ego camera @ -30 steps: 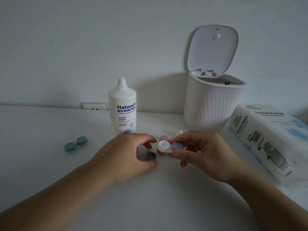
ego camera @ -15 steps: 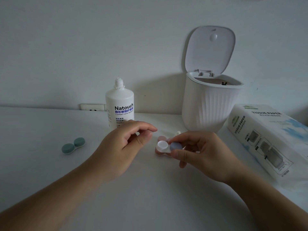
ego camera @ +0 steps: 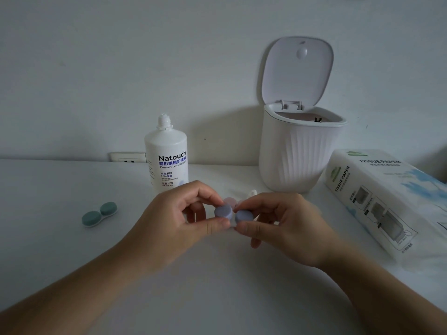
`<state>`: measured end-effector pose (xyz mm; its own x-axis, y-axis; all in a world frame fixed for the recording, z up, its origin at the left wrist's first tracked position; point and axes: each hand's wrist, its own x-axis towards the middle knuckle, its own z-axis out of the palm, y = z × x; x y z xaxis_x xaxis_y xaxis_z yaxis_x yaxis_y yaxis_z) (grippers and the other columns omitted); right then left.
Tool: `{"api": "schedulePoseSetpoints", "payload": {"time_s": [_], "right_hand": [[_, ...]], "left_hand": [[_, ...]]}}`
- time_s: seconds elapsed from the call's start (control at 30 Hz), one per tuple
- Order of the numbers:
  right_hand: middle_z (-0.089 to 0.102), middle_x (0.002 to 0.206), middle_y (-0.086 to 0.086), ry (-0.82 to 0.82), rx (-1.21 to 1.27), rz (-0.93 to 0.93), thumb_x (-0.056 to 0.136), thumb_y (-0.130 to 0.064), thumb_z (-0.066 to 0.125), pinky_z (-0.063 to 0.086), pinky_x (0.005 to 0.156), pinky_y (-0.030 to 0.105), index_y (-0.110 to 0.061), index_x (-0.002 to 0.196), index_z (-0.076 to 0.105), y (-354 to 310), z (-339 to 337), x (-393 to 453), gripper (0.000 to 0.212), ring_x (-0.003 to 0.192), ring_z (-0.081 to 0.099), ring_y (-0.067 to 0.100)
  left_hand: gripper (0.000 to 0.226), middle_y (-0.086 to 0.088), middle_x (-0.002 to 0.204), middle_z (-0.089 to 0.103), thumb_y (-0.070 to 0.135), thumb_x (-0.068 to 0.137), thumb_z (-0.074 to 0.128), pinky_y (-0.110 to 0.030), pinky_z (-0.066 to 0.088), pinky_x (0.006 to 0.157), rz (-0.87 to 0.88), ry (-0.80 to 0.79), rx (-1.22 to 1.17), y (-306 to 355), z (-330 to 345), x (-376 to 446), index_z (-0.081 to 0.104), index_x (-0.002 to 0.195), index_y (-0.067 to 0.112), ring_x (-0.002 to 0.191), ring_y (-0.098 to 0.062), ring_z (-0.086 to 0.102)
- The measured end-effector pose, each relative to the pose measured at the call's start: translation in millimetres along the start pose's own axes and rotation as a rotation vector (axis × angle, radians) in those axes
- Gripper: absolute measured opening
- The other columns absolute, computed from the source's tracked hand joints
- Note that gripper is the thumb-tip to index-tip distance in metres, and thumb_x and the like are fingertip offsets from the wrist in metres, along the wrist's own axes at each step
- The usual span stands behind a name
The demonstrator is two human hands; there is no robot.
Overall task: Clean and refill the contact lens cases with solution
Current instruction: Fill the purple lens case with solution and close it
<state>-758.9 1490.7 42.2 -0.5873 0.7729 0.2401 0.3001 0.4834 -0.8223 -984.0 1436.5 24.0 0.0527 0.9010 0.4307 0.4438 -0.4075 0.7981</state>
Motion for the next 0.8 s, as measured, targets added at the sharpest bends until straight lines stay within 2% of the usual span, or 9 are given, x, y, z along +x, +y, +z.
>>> {"api": "schedulePoseSetpoints", "payload": {"time_s": [0.1, 0.23, 0.37, 0.5, 0.57, 0.6, 0.67, 0.73, 0.8], "right_hand": [[0.072, 0.081, -0.027, 0.002, 0.015, 0.006, 0.082, -0.019, 0.083, 0.048, 0.057, 0.010, -0.022, 0.098, 0.077, -1.0, 0.7, -0.1, 0.018, 0.057, 0.072, 0.011], [0.073, 0.084, -0.025, 0.002, 0.019, 0.002, 0.081, -0.019, 0.083, 0.049, 0.058, 0.012, -0.024, 0.098, 0.077, -1.4, 1.0, -0.4, 0.018, 0.058, 0.072, 0.013], [0.073, 0.083, -0.022, 0.001, 0.018, 0.009, 0.081, -0.018, 0.083, 0.049, 0.059, 0.014, -0.021, 0.100, 0.077, -1.5, 1.3, -0.5, 0.020, 0.058, 0.072, 0.014], [0.074, 0.083, -0.018, -0.003, 0.012, 0.006, 0.081, -0.018, 0.083, 0.050, 0.059, 0.014, -0.021, 0.101, 0.077, -2.6, 0.4, -0.7, 0.021, 0.058, 0.072, 0.013], [0.075, 0.083, -0.010, -0.008, -0.004, -0.005, 0.081, -0.018, 0.083, 0.051, 0.060, 0.015, -0.023, 0.100, 0.077, -3.5, 0.2, -0.8, 0.020, 0.058, 0.072, 0.012], [0.076, 0.083, -0.007, -0.007, -0.004, -0.009, 0.081, -0.018, 0.083, 0.052, 0.060, 0.016, -0.024, 0.099, 0.077, -3.7, 0.2, -0.7, 0.020, 0.058, 0.072, 0.013], [0.075, 0.082, -0.007, 0.000, 0.003, -0.012, 0.081, -0.017, 0.083, 0.053, 0.060, 0.017, -0.026, 0.098, 0.077, -4.0, 0.2, -0.8, 0.021, 0.057, 0.072, 0.013], [0.075, 0.080, -0.010, -0.003, 0.001, -0.016, 0.081, -0.017, 0.083, 0.053, 0.061, 0.015, -0.029, 0.097, 0.076, -4.9, -0.1, -1.5, 0.021, 0.057, 0.072, 0.011], [0.075, 0.079, -0.013, -0.008, 0.003, -0.021, 0.081, -0.018, 0.083, 0.050, 0.060, 0.012, -0.034, 0.094, 0.075, -6.1, -0.2, -2.0, 0.022, 0.058, 0.072, 0.010]], "left_hand": [[0.036, -0.001, 0.067, 0.060, 0.056, 0.067, 0.077, -0.032, 0.046, 0.058, 0.007, 0.003, 0.036, 2.0, 0.7, -1.2, 0.071, 0.096, 0.035, 0.064, -0.025, 0.056], [0.033, 0.001, 0.066, 0.060, 0.057, 0.067, 0.075, -0.023, 0.045, 0.059, 0.025, 0.013, 0.071, 5.5, -0.1, -1.8, 0.073, 0.093, 0.036, 0.063, -0.017, 0.057], [0.028, 0.006, 0.071, 0.066, 0.055, 0.069, 0.075, -0.034, 0.050, 0.065, 0.047, 0.012, 0.082, 6.7, -1.3, -2.3, 0.074, 0.093, 0.040, 0.066, -0.017, 0.059], [0.025, -0.002, 0.087, 0.074, 0.048, 0.072, 0.078, -0.042, 0.053, 0.073, 0.055, -0.014, 0.089, 5.2, -2.3, -1.7, 0.075, 0.095, 0.040, 0.072, -0.019, 0.060], [0.023, 0.008, 0.096, 0.076, 0.038, 0.075, 0.079, -0.032, 0.054, 0.073, 0.072, -0.044, 0.085, 4.2, -2.9, -1.6, 0.075, 0.098, 0.037, 0.075, -0.012, 0.063], [0.023, 0.015, 0.100, 0.076, 0.035, 0.077, 0.079, -0.022, 0.053, 0.074, 0.083, -0.065, 0.078, 4.0, -3.0, -1.5, 0.075, 0.100, 0.036, 0.079, -0.006, 0.066], [0.024, 0.024, 0.105, 0.075, 0.036, 0.080, 0.076, -0.010, 0.048, 0.078, 0.098, -0.097, 0.060, 3.1, -3.3, -1.3, 0.075, 0.104, 0.036, 0.090, 0.004, 0.068], [0.026, 0.023, 0.111, 0.074, 0.036, 0.081, 0.071, -0.012, 0.050, 0.079, 0.105, -0.112, 0.036, 2.3, -3.6, -0.7, 0.075, 0.107, 0.036, 0.097, -0.001, 0.070], [0.025, 0.016, 0.114, 0.074, 0.035, 0.081, 0.072, -0.021, 0.053, 0.075, 0.123, -0.110, 0.030, 1.8, -2.8, 0.2, 0.077, 0.105, 0.034, 0.093, -0.013, 0.071]]}}
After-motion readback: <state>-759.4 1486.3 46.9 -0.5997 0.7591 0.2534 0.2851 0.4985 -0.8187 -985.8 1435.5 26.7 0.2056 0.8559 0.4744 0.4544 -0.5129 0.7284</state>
